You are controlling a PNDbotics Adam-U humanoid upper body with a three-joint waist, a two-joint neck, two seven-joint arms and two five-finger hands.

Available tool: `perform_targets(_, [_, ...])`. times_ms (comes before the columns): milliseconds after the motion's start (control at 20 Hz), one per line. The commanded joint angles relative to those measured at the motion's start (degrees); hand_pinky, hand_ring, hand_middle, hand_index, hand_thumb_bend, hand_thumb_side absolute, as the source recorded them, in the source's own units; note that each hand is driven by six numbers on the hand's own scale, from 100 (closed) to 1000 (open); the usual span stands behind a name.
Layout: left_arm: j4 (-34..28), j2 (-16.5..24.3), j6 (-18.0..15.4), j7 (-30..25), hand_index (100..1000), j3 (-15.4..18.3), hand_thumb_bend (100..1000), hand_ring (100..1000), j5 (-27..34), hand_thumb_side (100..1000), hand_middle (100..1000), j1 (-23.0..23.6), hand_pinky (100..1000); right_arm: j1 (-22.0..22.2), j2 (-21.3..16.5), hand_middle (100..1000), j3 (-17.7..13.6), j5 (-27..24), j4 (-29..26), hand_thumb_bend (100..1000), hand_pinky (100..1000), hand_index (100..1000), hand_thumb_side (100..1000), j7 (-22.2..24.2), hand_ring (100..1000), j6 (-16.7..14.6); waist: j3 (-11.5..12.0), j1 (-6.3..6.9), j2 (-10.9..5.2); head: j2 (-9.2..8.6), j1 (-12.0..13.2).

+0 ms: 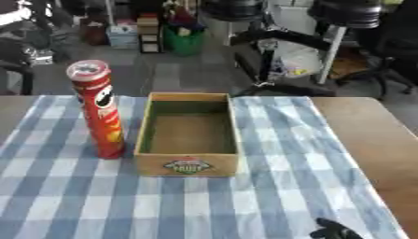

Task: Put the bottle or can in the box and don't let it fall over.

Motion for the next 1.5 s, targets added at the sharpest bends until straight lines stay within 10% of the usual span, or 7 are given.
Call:
perform_targets(50, [1.5, -0.3, -0.9, 0.3, 879, -0.2, 492, 847, -2.0, 718, 859, -1.9, 764, -0.4, -0.8, 655, 0.2, -0.2, -0.3, 100, 522, 843, 680, 0.5, 585, -0.1, -0.3, 0.31, -0.64, -0.33, 0.7])
perform_targets(1500, [4.7, -1.8, -2.3, 2.1, 889, -1.9, 493, 874, -8.4, 718, 873, -0.4, 822, -1.3, -0.2, 655, 0.3, 0.6, 0.4, 100, 521, 845, 688, 0.7, 586, -0.1, -1.6, 0.99, 0.53, 0.91, 2.5])
